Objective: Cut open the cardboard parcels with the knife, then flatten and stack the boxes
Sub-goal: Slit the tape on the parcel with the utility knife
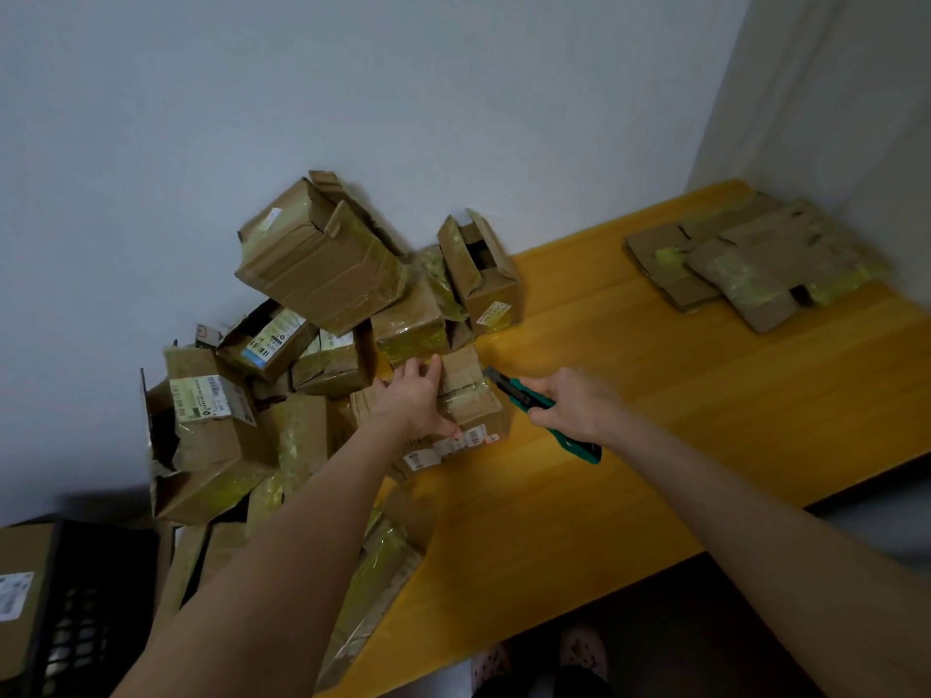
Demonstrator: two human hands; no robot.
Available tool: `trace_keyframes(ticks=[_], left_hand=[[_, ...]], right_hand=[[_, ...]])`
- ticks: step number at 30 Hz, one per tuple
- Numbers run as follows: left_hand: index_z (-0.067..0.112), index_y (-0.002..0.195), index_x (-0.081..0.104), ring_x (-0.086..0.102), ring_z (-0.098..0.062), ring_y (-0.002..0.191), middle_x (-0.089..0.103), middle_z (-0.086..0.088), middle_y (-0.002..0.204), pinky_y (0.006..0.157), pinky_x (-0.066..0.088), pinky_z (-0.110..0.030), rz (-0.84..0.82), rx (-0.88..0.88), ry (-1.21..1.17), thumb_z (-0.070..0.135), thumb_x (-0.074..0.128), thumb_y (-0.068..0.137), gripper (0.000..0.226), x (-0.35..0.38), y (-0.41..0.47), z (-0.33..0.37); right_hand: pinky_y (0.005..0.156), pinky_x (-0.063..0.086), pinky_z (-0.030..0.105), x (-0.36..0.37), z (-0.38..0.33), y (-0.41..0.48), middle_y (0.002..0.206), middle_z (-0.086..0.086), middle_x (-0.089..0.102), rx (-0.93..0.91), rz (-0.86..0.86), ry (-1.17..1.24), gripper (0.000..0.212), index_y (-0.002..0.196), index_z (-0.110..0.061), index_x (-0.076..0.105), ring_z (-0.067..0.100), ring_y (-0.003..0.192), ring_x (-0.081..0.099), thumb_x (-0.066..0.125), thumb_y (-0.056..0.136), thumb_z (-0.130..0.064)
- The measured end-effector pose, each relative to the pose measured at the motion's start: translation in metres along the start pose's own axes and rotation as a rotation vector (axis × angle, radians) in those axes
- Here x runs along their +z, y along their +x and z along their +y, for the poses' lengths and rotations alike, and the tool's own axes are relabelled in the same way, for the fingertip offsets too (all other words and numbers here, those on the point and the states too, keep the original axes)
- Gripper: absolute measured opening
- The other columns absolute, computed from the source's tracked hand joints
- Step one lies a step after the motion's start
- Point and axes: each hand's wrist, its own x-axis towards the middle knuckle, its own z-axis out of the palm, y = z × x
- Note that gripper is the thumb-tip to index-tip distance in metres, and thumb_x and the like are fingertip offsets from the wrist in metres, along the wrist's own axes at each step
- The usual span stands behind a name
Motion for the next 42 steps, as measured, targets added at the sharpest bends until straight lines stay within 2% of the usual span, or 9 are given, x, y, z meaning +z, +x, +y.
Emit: trace_keyframes(ticks=[5, 13, 18, 21, 25, 28, 33, 39, 42], left_hand=[[0.020, 0.155, 0.000, 0.014, -0.032, 0.146, 0.013, -0.013, 0.158, 0.117, 0.014, -0.057, -0.012, 0.008, 0.012, 0.055, 0.074, 0.073, 0.117, 0.000, -0.002, 0.001], [0.020, 0.155, 0.001, 0.016, -0.032, 0.145, 0.015, -0.012, 0.157, 0.117, 0.015, -0.056, -0.016, 0.018, 0.014, 0.054, 0.074, 0.073, 0.116, -0.001, -0.001, 0.000], [0.019, 0.155, 0.001, 0.018, -0.033, 0.144, 0.017, -0.013, 0.156, 0.116, 0.018, -0.057, -0.012, -0.029, -0.027, 0.056, 0.072, 0.073, 0.115, -0.003, 0.004, -0.003], [0.019, 0.154, 0.007, 0.026, -0.034, 0.140, 0.023, -0.014, 0.152, 0.113, 0.025, -0.059, 0.015, -0.142, -0.109, 0.061, 0.072, 0.071, 0.114, -0.006, 0.006, -0.007], [0.018, 0.149, 0.021, 0.037, -0.036, 0.130, 0.034, -0.015, 0.143, 0.104, 0.039, -0.056, 0.090, -0.308, -0.279, 0.075, 0.067, 0.064, 0.112, -0.013, 0.011, 0.000], [0.018, 0.150, 0.020, 0.036, -0.037, 0.132, 0.028, -0.014, 0.147, 0.103, 0.041, -0.053, 0.017, -0.441, -0.499, 0.081, 0.063, 0.063, 0.116, -0.011, 0.016, 0.005], [0.024, 0.153, 0.004, 0.046, -0.034, 0.127, 0.031, -0.015, 0.148, 0.100, 0.045, -0.048, -0.027, -0.359, -0.596, 0.064, 0.062, 0.080, 0.101, 0.012, 0.010, -0.005], [0.020, 0.153, -0.002, 0.055, -0.029, 0.117, 0.047, -0.013, 0.137, 0.093, 0.051, -0.043, 0.020, -0.259, -0.436, 0.059, 0.057, 0.087, 0.097, 0.017, -0.001, 0.007], [0.019, 0.153, -0.002, 0.056, -0.030, 0.117, 0.046, -0.013, 0.138, 0.091, 0.051, -0.043, 0.028, -0.290, -0.385, 0.061, 0.055, 0.087, 0.097, 0.016, -0.003, 0.015]], right_hand=[[0.045, 0.031, 0.022, -0.011, -0.002, 0.000, 0.067, -0.009, 0.047, -0.016, -0.070, -0.049, 0.056, 0.145, -0.033, 0.040, 0.007, 0.055, 0.043, 0.056, 0.092, -0.031], [0.053, 0.039, 0.022, -0.019, -0.001, -0.004, 0.080, -0.005, 0.059, -0.022, -0.142, -0.034, 0.054, 0.142, -0.030, 0.045, 0.011, 0.064, 0.052, 0.057, 0.090, -0.030], [0.052, 0.039, 0.016, 0.005, 0.011, -0.005, 0.083, -0.002, 0.059, 0.029, -0.013, 0.415, 0.047, 0.135, -0.020, 0.055, 0.011, 0.067, 0.053, 0.060, 0.089, -0.020], [0.059, 0.046, 0.027, 0.026, 0.019, 0.002, 0.088, 0.002, 0.063, 0.192, 0.201, 0.624, 0.039, 0.130, -0.021, 0.058, 0.017, 0.073, 0.059, 0.060, 0.091, -0.024], [0.074, 0.057, 0.039, 0.061, 0.025, 0.024, 0.113, 0.006, 0.064, 0.350, 0.156, 0.576, 0.048, 0.141, -0.021, 0.044, 0.025, 0.091, 0.065, 0.057, 0.096, -0.029], [0.081, 0.056, 0.042, 0.088, 0.025, 0.041, 0.123, 0.012, 0.061, 0.430, 0.091, 0.526, 0.055, 0.147, -0.016, 0.035, 0.030, 0.100, 0.063, 0.057, 0.096, -0.015], [0.070, 0.051, 0.033, 0.108, 0.024, 0.058, 0.120, 0.018, 0.059, 0.459, -0.029, 0.349, 0.053, 0.146, -0.010, 0.033, 0.033, 0.100, 0.061, 0.047, 0.097, 0.001], [0.061, 0.046, 0.033, 0.098, 0.026, 0.062, 0.098, 0.014, 0.062, 0.401, -0.026, 0.201, 0.029, 0.127, -0.004, 0.054, 0.024, 0.075, 0.054, 0.048, 0.100, -0.015], [0.072, 0.043, 0.032, 0.071, 0.003, 0.060, 0.104, 0.014, 0.064, 0.319, 0.129, 0.440, 0.044, 0.125, -0.007, 0.058, 0.029, 0.090, 0.060, 0.036, 0.104, -0.037]])
